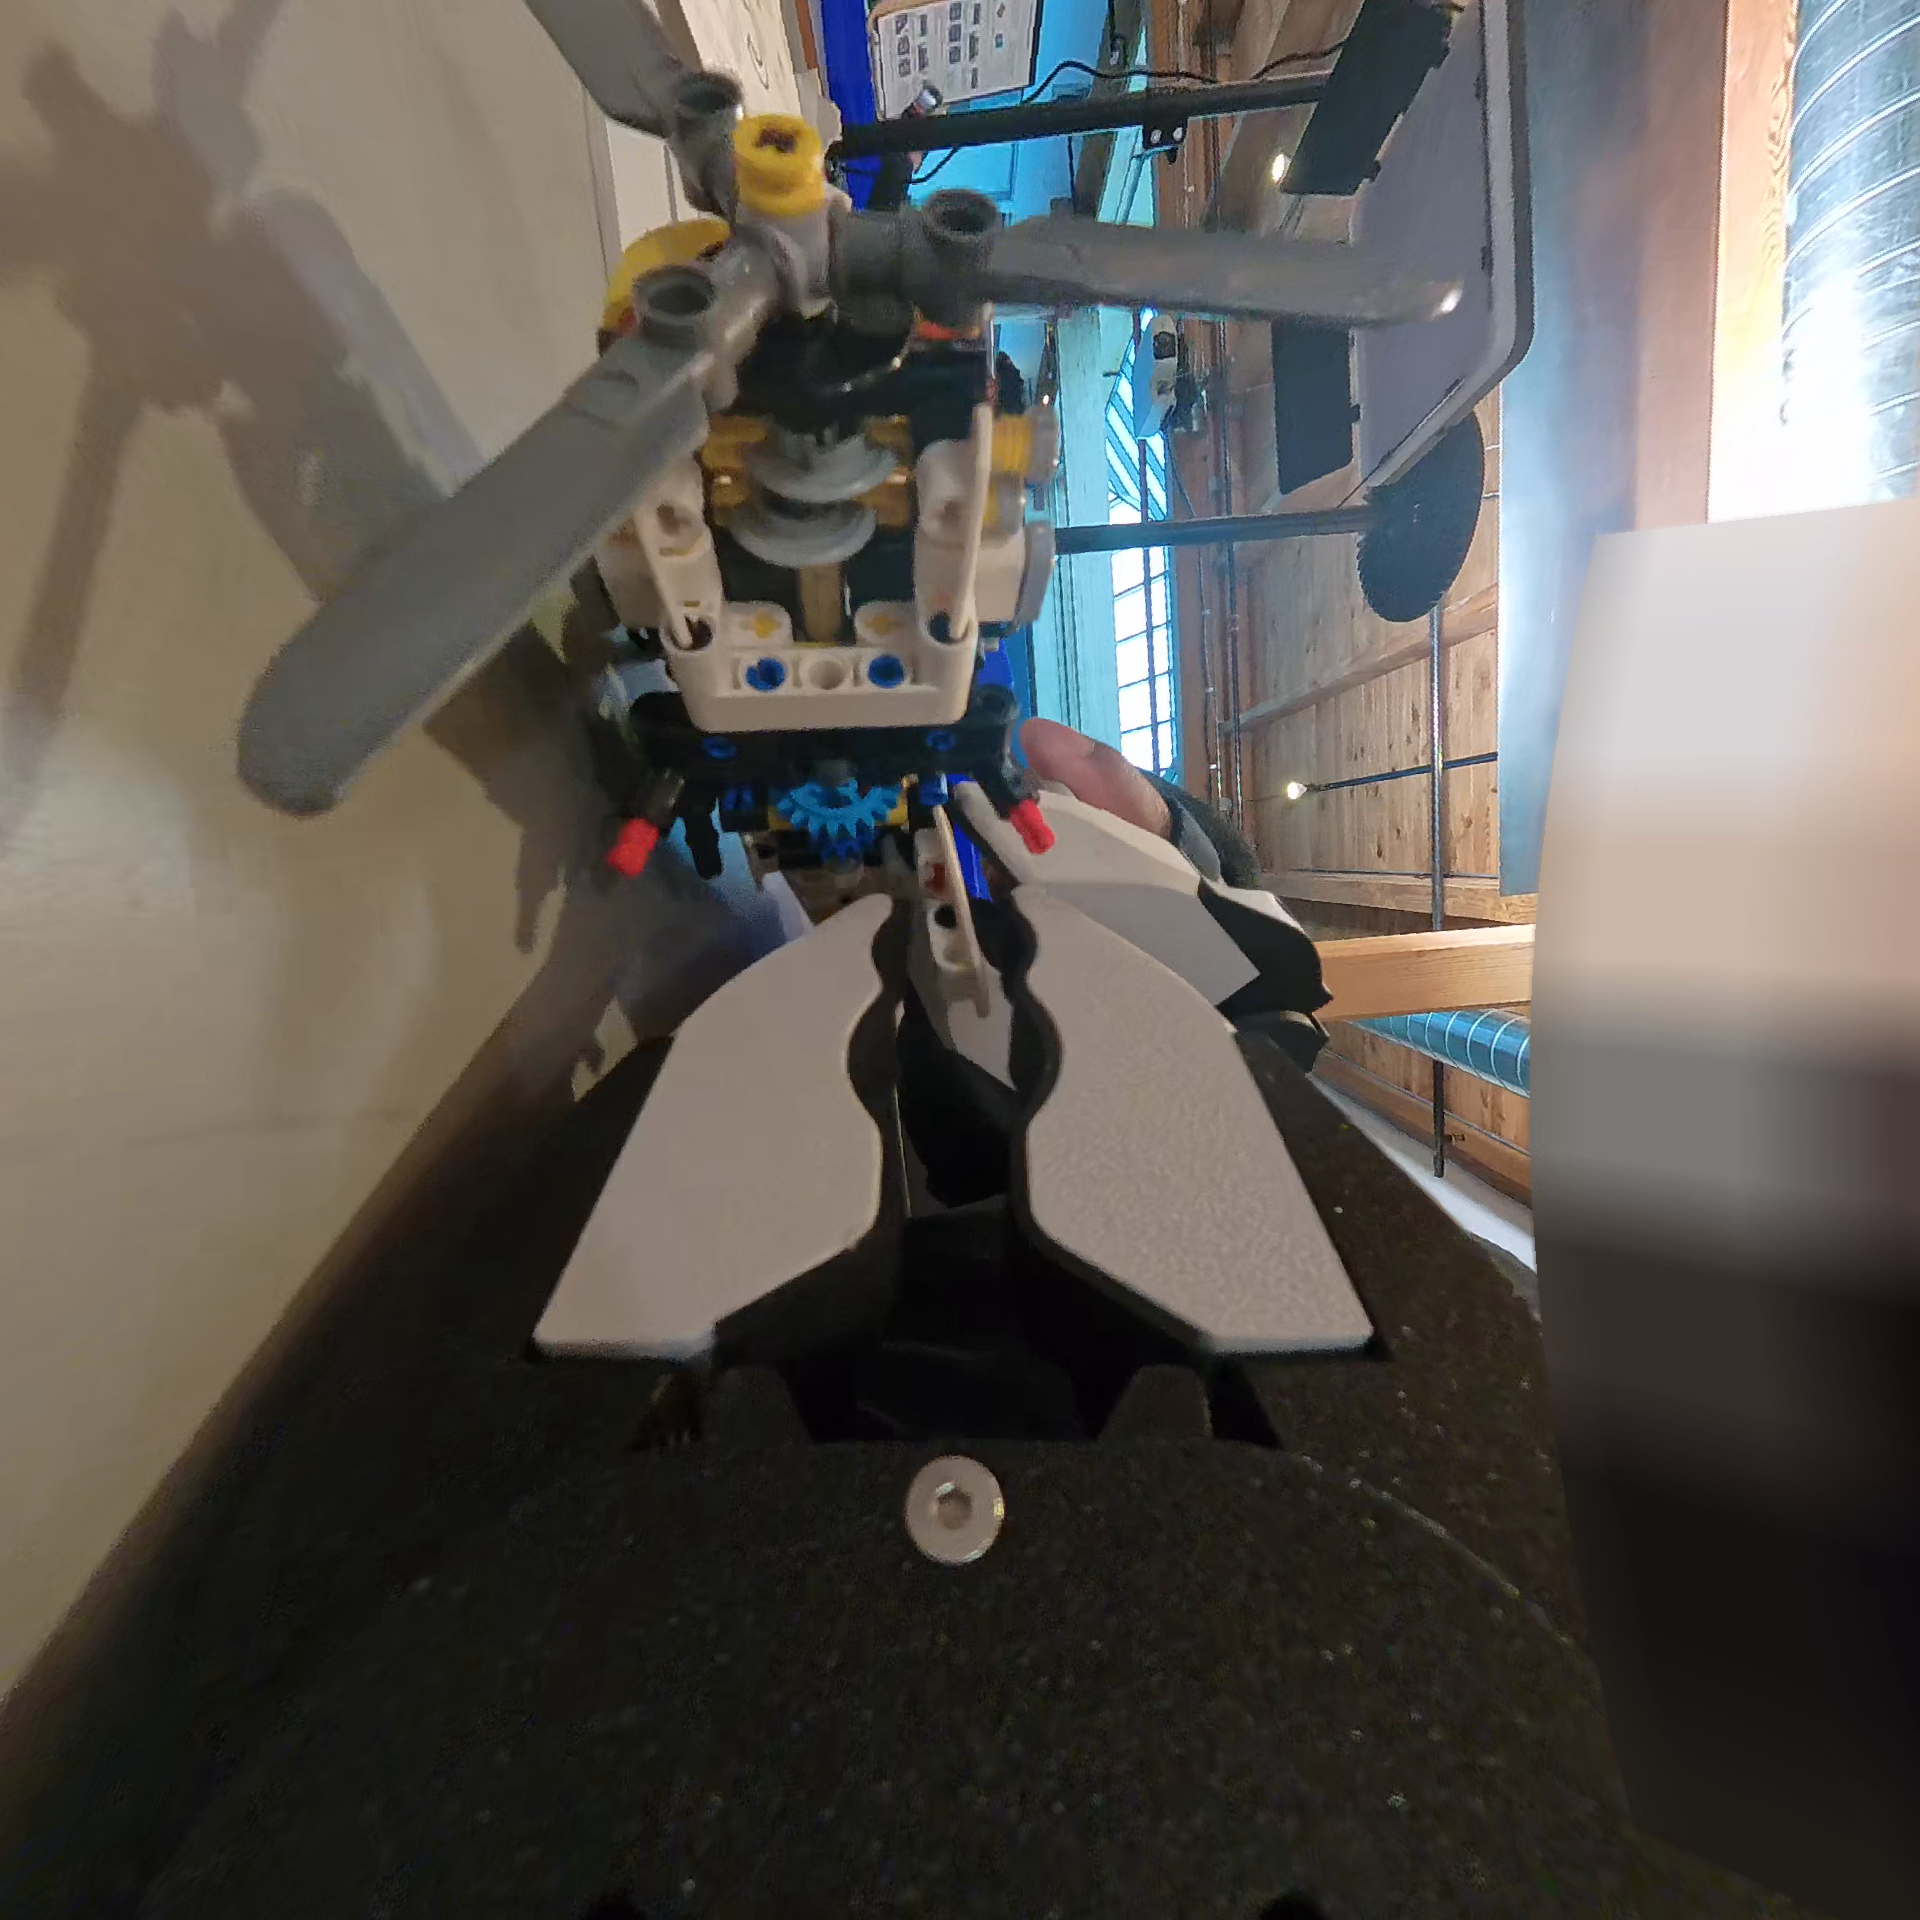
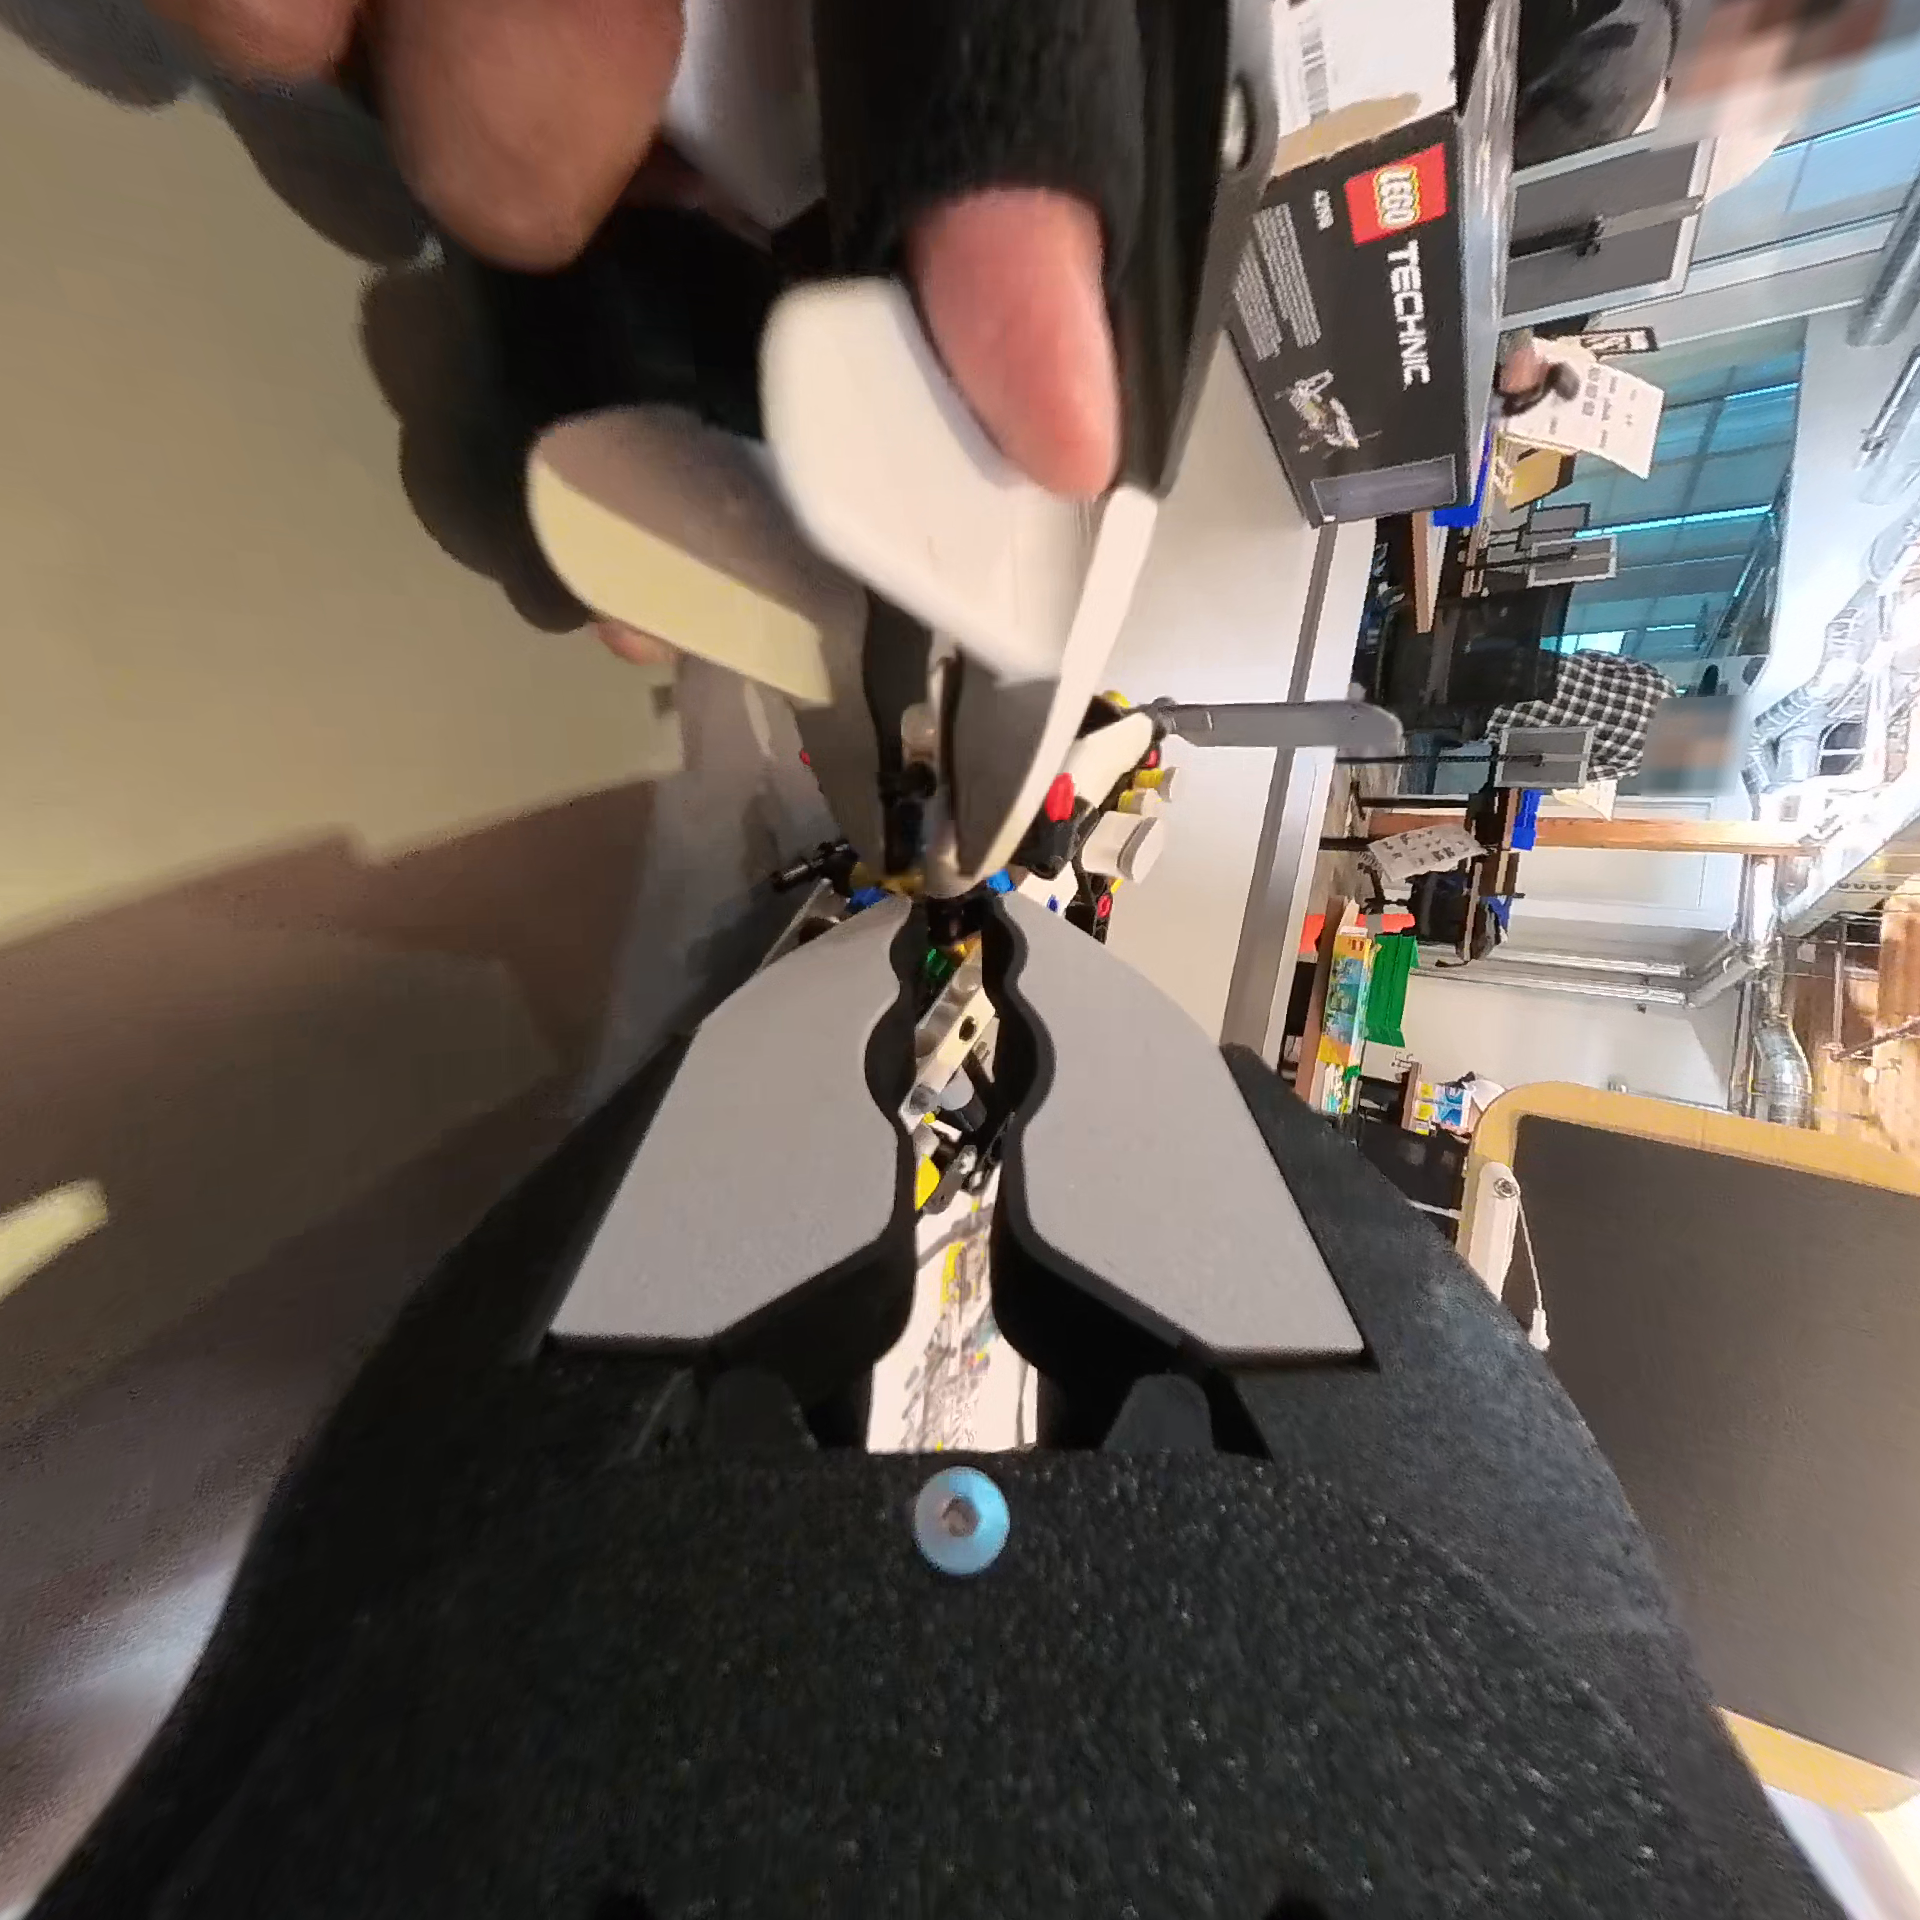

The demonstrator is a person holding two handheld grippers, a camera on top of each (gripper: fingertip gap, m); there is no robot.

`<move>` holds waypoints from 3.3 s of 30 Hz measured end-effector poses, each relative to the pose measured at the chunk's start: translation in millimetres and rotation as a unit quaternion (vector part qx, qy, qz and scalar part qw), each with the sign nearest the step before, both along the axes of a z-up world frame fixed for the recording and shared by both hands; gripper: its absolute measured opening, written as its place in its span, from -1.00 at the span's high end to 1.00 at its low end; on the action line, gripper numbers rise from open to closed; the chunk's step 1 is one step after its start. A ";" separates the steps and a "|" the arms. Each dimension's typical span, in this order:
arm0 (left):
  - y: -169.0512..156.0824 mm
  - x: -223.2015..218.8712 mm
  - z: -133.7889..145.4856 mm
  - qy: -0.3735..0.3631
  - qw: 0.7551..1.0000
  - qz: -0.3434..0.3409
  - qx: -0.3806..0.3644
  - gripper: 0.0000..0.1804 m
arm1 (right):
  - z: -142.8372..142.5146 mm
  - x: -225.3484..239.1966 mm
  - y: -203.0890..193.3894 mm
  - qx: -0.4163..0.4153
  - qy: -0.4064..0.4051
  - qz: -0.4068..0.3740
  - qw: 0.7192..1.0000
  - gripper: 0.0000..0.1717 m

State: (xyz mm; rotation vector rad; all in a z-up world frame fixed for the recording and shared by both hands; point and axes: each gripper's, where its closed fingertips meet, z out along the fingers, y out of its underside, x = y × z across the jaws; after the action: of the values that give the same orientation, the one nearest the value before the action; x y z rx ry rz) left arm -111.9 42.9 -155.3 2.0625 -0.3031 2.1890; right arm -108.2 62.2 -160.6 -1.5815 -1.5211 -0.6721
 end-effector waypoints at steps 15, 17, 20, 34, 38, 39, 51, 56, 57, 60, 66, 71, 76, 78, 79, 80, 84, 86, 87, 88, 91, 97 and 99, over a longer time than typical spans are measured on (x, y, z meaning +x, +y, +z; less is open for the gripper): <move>-5.8 6.5 -4.0 0.019 0.999 -0.015 0.038 0.90 | -1.1 2.4 1.8 0.067 -0.032 0.032 0.997 0.88; -6.8 6.3 -4.5 0.020 0.999 -0.017 0.040 0.90 | -1.1 2.6 1.1 0.074 -0.034 0.039 0.996 0.88; -6.5 5.3 -5.3 0.024 0.999 -0.016 0.043 0.89 | -1.2 2.8 0.8 0.078 -0.025 0.041 0.996 0.89; 6.1 -8.8 -11.1 0.045 0.998 0.003 0.042 0.90 | -0.3 30.8 13.2 0.087 -0.002 -0.022 0.996 0.92; 14.9 -18.2 -12.6 0.053 0.997 0.014 0.046 0.90 | 5.6 44.0 17.5 0.090 0.009 -0.032 0.995 0.93; 14.1 -16.7 -12.0 0.051 0.997 0.011 0.049 0.90 | 4.8 37.4 16.3 0.087 0.014 -0.026 0.996 0.92; 25.4 -30.4 4.9 -0.001 0.997 0.046 0.065 0.90 | 4.4 3.9 33.9 0.079 0.025 -0.023 0.996 0.92; 43.2 -50.9 18.5 -0.037 0.991 0.086 0.096 0.90 | 6.0 -22.5 62.2 0.063 0.038 -0.034 0.997 0.92; 48.4 -56.5 21.1 -0.042 0.989 0.097 0.107 0.90 | 7.1 -27.2 69.2 0.056 0.046 -0.039 0.997 0.92; 63.7 -73.3 29.3 -0.054 0.979 0.128 0.148 0.89 | 10.1 -40.6 92.0 0.039 0.071 -0.054 0.995 0.92; 90.5 -100.3 45.1 -0.056 0.937 0.176 0.296 0.90 | -3.1 -63.4 134.7 0.017 0.053 -0.074 0.996 0.89; 103.3 -115.1 51.5 -0.069 0.929 0.205 0.299 0.90 | 4.8 -72.5 125.5 0.066 0.037 -0.043 0.996 0.78; 93.2 -101.2 63.2 -0.166 0.947 0.211 0.179 0.90 | 31.1 -77.2 80.4 0.138 0.082 0.008 0.987 0.78; 86.2 -87.5 65.6 -0.202 0.948 0.212 0.127 0.90 | 43.8 -80.0 59.3 0.158 0.121 0.022 0.980 0.78; 80.9 -78.8 65.5 -0.215 0.948 0.208 0.105 0.90 | 49.9 -79.8 50.0 0.167 0.138 0.026 0.976 0.80; 74.1 -69.1 64.7 -0.224 0.950 0.200 0.086 0.90 | 54.3 -78.1 42.0 0.173 0.151 0.025 0.973 0.82; 44.9 -32.9 63.9 -0.246 0.954 0.169 0.037 0.90 | 55.6 -58.0 22.8 0.171 0.180 -0.009 0.969 0.84; 36.5 -21.9 64.5 -0.253 0.953 0.166 0.020 0.90 | 56.3 -46.2 14.0 0.174 0.195 -0.025 0.965 0.85; 31.5 -16.6 64.6 -0.255 0.953 0.160 0.016 0.90 | 57.1 -40.9 9.5 0.176 0.203 -0.033 0.963 0.86; 26.6 -11.9 64.6 -0.256 0.954 0.155 0.014 0.90 | 57.9 -36.0 5.2 0.179 0.210 -0.039 0.960 0.86; 14.9 -1.0 64.8 -0.255 0.956 0.147 0.011 0.90 | 57.2 -23.5 -4.9 0.182 0.220 -0.053 0.957 0.86; -1.3 16.7 64.1 -0.248 0.960 0.132 0.017 0.90 | 57.8 -7.2 -14.8 0.178 0.242 -0.069 0.951 0.87; -3.7 22.4 61.8 -0.241 0.962 0.127 0.013 0.90 | 56.4 -0.9 -16.1 0.175 0.243 -0.077 0.951 0.94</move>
State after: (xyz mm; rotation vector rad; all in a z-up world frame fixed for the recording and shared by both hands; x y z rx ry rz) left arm -89.5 39.2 -93.4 1.6234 -0.1099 2.8441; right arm -109.1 46.2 -104.2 -1.4619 -0.8710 -0.5470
